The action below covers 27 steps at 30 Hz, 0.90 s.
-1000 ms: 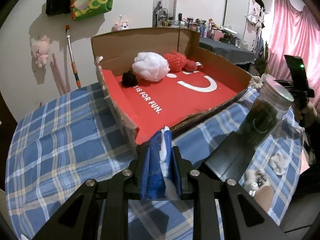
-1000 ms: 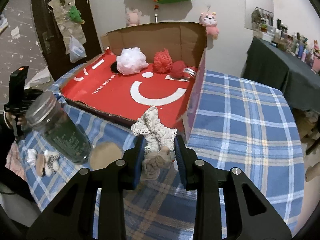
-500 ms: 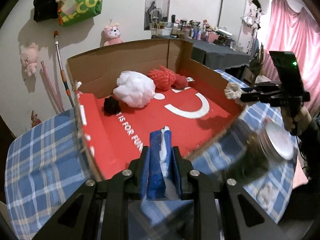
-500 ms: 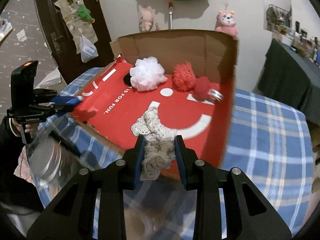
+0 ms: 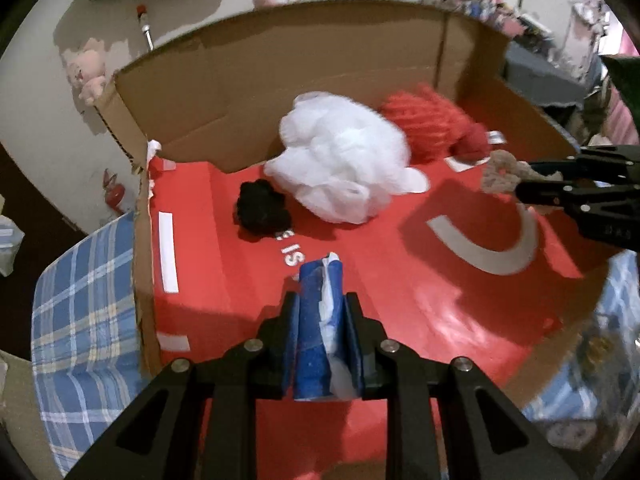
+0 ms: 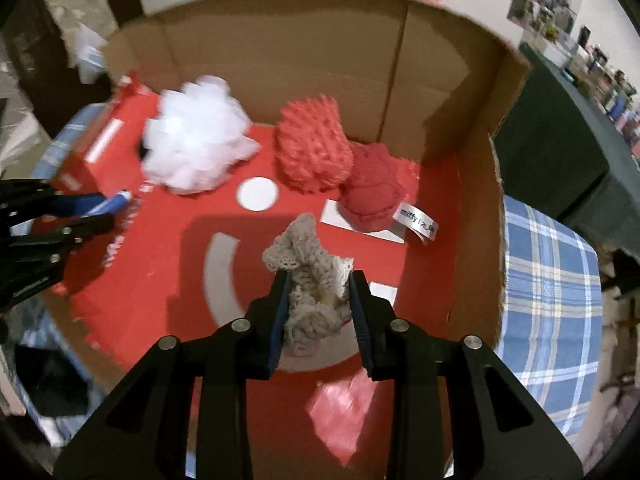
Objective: Organize soft objects
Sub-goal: 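Open the right tool to drop the scrunchie while the left tool releases the cloth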
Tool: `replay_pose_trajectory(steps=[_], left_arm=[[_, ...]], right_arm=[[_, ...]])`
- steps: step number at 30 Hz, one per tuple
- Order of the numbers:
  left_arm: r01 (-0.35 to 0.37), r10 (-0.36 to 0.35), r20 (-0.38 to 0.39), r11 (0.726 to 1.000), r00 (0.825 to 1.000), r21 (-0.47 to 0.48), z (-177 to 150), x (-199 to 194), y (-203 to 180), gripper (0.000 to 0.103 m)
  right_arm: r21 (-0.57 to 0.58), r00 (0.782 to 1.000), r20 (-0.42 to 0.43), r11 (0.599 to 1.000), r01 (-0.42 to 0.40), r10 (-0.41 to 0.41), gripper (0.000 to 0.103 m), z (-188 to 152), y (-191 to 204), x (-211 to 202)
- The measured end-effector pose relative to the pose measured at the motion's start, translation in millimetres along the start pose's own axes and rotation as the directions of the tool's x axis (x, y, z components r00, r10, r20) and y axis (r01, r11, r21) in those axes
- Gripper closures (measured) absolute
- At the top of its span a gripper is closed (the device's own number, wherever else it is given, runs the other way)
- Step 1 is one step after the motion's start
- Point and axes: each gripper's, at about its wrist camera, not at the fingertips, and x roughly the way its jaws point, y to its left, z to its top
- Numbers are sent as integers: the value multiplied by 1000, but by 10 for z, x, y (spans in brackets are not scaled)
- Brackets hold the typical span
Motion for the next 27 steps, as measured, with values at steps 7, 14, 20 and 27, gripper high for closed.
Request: replay_pose_trajectory(steps=[7, 14, 20, 27], left_arm=[[-64, 64, -55, 998, 996, -1, 109, 222, 34, 79], [-81, 81, -68, 997, 994, 2, 80, 300, 40, 77], [-73, 72, -61, 997, 996, -10, 106, 322, 89, 77], [-55, 55, -26, 998, 998, -23, 116, 260, 112, 55]], right_arm=[[-3, 996, -51, 998, 69, -69, 74, 73, -38, 234], [1, 996, -59, 998, 63, -63, 73, 68, -56, 273], [5, 996, -66, 998, 56, -55, 72, 92, -55, 306], [-18, 997, -51, 999, 48, -49, 53, 74, 9, 295]])
